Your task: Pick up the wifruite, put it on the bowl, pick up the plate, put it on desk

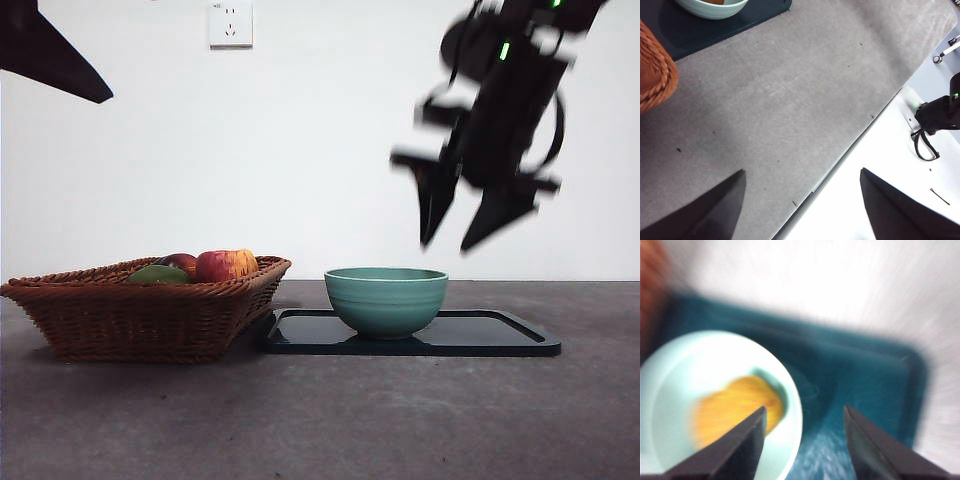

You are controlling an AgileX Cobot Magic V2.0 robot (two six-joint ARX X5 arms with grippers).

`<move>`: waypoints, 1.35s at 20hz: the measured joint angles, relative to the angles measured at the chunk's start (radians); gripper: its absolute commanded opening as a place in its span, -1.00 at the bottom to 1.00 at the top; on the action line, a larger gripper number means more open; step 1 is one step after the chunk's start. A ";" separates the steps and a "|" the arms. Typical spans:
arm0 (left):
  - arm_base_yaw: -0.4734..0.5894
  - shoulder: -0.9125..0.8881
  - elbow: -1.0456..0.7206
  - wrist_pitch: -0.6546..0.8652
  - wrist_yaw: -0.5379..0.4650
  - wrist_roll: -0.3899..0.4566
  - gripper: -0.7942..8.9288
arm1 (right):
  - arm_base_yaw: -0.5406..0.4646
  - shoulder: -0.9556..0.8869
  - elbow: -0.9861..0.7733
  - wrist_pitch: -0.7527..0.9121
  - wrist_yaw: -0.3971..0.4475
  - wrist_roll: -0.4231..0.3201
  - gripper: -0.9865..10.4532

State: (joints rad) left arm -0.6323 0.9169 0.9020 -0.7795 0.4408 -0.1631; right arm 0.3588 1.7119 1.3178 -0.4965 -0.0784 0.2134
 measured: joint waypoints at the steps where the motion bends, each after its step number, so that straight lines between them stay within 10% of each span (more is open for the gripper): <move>1: 0.000 0.000 0.000 0.000 0.000 0.000 -0.08 | 0.000 -0.051 0.000 -0.014 0.000 0.000 -0.40; 13: 0.000 0.000 0.000 0.001 0.000 0.000 -0.08 | 0.001 -0.676 -0.004 -0.439 -0.110 -0.058 -0.40; 27: 0.000 0.000 0.000 0.005 0.000 0.000 -0.08 | 0.001 -1.172 -0.481 -0.467 -0.341 -0.087 -0.40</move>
State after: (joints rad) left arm -0.6323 0.9169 0.9020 -0.7746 0.4408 -0.1627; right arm 0.3599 0.5404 0.8371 -0.9634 -0.4194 0.1268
